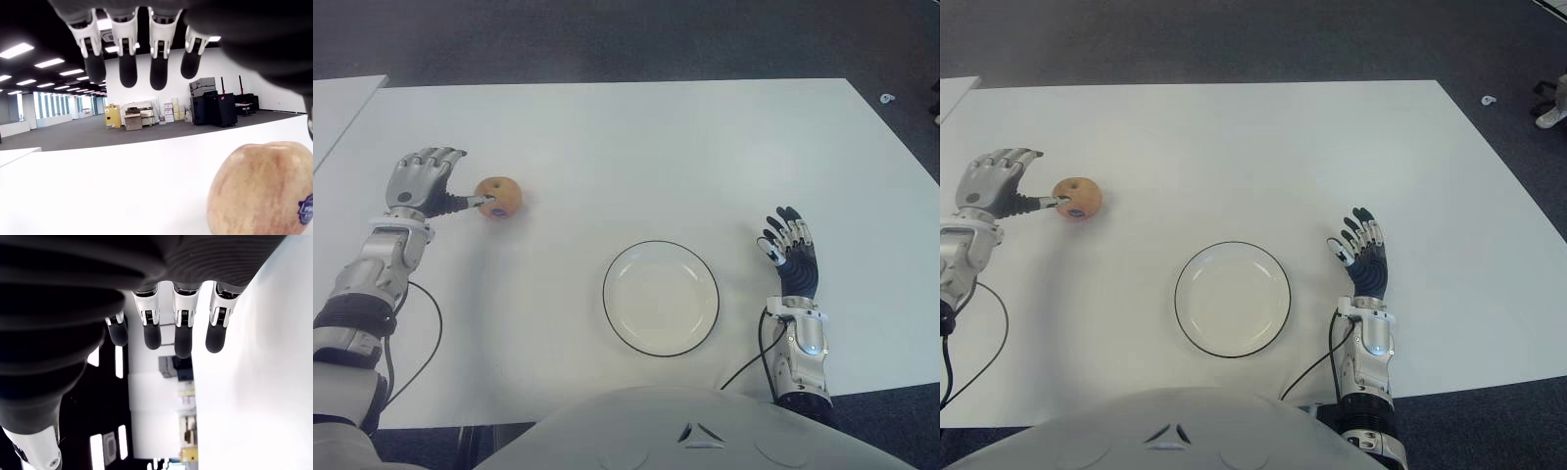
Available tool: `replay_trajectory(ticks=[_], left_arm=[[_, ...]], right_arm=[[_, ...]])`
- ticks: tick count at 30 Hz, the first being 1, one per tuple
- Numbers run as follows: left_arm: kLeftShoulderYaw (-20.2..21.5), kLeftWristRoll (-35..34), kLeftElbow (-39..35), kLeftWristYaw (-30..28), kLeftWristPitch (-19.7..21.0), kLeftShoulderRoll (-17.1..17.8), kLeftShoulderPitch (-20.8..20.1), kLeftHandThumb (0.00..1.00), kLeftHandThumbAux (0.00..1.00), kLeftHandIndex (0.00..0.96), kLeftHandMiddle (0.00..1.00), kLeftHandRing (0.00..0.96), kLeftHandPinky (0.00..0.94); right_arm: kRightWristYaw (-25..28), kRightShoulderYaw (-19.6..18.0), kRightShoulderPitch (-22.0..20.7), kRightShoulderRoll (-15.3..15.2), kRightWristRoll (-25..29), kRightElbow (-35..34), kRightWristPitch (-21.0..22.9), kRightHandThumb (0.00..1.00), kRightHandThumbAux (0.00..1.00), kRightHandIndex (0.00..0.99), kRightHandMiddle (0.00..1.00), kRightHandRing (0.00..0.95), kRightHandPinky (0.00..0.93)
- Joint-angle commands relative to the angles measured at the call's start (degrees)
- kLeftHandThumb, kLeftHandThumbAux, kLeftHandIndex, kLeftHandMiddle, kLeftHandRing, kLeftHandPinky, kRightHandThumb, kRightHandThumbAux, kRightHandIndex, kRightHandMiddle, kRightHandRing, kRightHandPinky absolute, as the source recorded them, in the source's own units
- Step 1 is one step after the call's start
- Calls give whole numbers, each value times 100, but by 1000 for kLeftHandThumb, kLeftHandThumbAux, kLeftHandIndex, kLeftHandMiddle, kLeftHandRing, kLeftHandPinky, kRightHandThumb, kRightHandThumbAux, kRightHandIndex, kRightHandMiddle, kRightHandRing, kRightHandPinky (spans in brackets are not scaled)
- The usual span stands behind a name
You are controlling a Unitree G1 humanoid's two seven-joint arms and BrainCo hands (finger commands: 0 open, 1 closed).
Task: Put the apples into the plate.
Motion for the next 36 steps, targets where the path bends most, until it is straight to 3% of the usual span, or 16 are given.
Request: replay_trajectory(ticks=[1,36], left_arm=[[-130,-47,118,-162,-59,-139,50,290,306,157,184,177,192],[-300,-119,-50,-323,-259,-462,6,273,233,113,147,145,177]], right_arm=[[-23,-33,489,178,56,822,461,389,684,108,136,148,193],[23,-76,483,236,167,799,394,424,679,100,131,144,185]])
